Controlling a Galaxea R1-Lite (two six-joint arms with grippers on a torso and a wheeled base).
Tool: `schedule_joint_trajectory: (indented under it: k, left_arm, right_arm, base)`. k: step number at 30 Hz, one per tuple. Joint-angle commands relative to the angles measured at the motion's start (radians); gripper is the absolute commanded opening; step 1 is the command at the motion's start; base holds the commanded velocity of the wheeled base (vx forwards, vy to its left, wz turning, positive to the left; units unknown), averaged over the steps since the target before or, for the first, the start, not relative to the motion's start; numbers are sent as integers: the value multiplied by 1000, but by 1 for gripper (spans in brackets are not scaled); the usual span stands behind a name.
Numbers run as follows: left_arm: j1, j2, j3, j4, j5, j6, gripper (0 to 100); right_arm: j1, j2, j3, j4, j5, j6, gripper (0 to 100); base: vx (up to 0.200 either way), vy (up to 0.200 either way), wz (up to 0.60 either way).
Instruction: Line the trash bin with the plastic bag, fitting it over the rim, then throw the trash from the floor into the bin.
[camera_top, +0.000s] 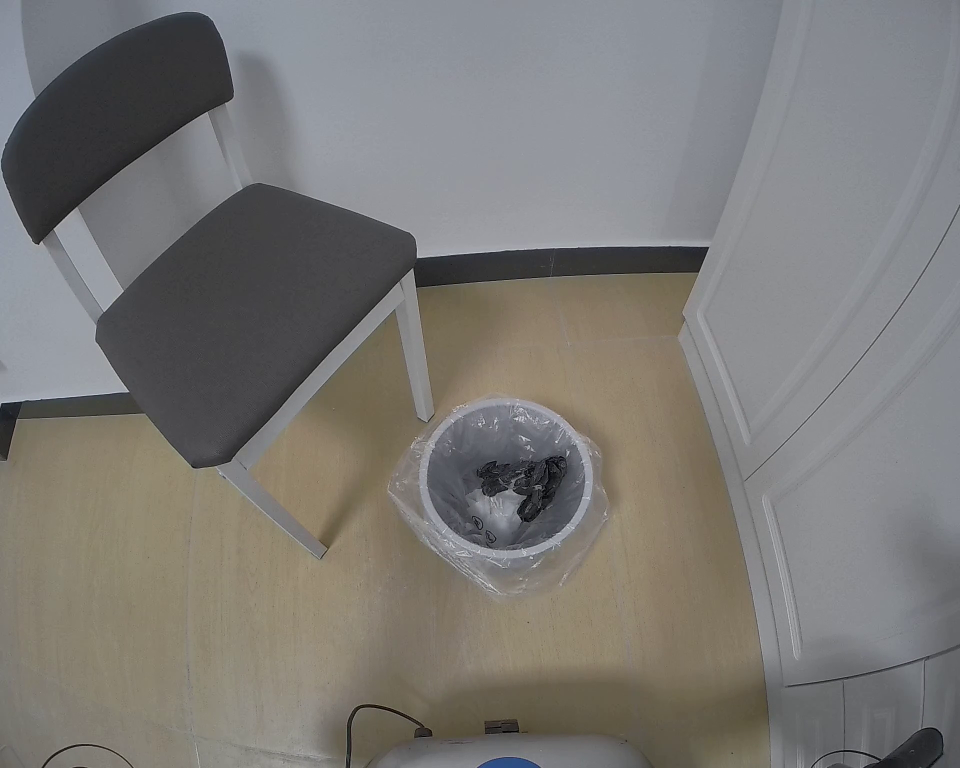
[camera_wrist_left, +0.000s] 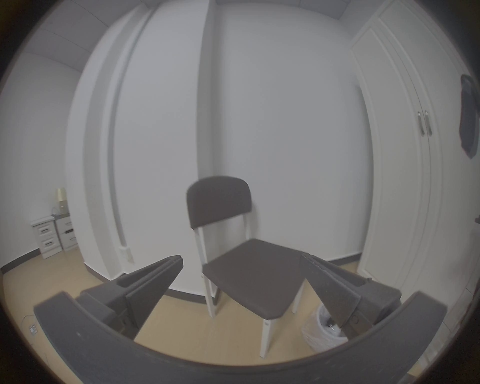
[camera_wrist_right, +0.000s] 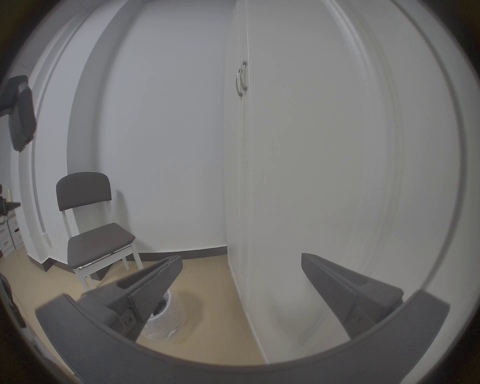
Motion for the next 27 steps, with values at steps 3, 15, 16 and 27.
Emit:
schedule_joint_trajectory:
  k: [3, 15, 16, 27]
  left_arm:
    - [130, -211, -24, 87, 8, 4, 100]
    - [206, -329, 111, 235, 3, -67, 100]
    - [206, -329, 132, 231, 3, -76, 100]
    - [208, -329, 370, 179, -11, -156, 100]
  right_arm:
    - [-16, -120, -17, 42, -10, -16, 100]
    - [-16, -120, 97, -1, 1, -16, 100]
    - [-16, -120, 114, -15, 2, -18, 100]
    - [-16, -120, 295, -69, 58, -13, 100]
  base:
    - [0, 0, 0]
    - [0, 0, 0]
    - [0, 0, 0]
    - [0, 0, 0]
